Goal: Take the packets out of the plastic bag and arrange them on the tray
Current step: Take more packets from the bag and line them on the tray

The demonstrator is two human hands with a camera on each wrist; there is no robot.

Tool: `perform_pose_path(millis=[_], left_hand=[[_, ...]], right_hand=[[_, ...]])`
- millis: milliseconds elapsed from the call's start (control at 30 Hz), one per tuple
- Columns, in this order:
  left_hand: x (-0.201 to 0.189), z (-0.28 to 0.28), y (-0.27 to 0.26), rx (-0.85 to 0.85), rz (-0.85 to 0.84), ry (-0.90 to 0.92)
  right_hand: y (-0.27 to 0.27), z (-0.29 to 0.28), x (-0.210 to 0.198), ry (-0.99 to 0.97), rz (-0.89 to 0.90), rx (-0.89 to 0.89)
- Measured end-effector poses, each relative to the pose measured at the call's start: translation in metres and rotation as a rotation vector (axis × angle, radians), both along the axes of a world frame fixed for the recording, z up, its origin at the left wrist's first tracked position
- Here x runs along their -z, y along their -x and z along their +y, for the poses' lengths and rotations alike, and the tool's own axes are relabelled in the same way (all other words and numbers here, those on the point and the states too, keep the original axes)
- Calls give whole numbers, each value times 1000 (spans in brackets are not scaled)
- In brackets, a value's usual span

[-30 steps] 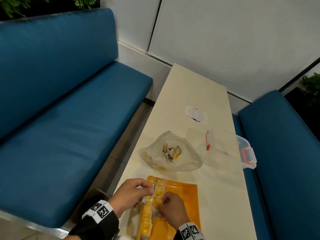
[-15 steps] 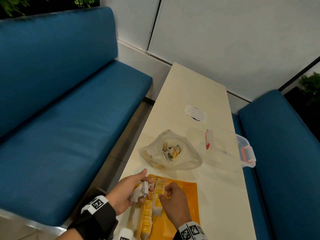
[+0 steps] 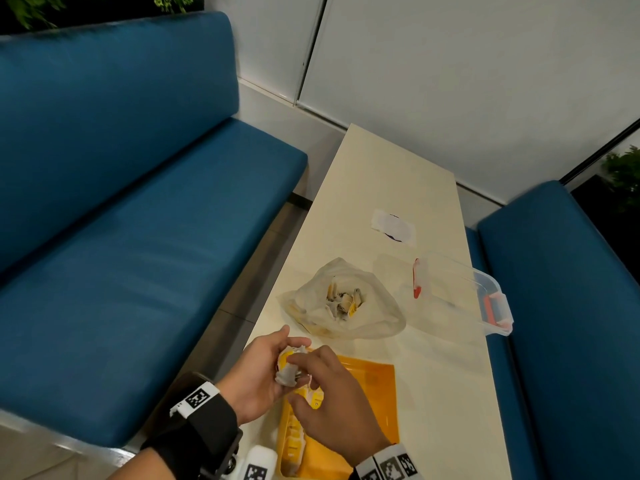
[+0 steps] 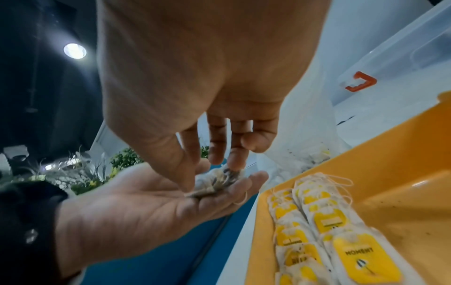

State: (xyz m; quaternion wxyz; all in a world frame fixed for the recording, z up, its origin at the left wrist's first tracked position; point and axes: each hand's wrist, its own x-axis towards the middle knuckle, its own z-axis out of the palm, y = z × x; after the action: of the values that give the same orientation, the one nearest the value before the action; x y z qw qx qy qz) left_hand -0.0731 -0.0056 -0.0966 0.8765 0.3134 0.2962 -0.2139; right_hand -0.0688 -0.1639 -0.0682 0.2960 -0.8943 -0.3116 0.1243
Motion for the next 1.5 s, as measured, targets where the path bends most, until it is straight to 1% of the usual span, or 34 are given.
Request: perform_pose_path(millis=[100, 267, 400, 533, 667, 800, 1000, 1300, 1400, 1500], left_hand=[[-4, -3, 1, 29, -11, -13], [-3, -3, 2, -13, -12, 10], [-2, -3, 1, -46, -28, 42], [-3, -5, 0, -49, -88, 52], [2, -6, 0, -73, -59, 9], [4, -4, 0, -73, -71, -78], [2, -3, 0, -87, -109, -40], [6, -4, 0, -2, -147, -112], [7, -6, 0, -11, -152, -141], [6, -6, -1, -41, -164, -149]], right_hand=[[0, 1, 7, 47, -23, -30], [3, -2, 12, -17, -36, 68], [2, -5, 14, -117, 55, 210], [-1, -2, 16, -147, 111, 332], [-4, -1, 16, -203, 244, 445], [-6, -2, 19, -226, 255, 466], [-8, -3, 20, -309, 323, 501], [-9, -8, 16, -438, 389, 512], [-10, -8, 11, -495, 414, 506], [-10, -9, 9, -503, 437, 493]])
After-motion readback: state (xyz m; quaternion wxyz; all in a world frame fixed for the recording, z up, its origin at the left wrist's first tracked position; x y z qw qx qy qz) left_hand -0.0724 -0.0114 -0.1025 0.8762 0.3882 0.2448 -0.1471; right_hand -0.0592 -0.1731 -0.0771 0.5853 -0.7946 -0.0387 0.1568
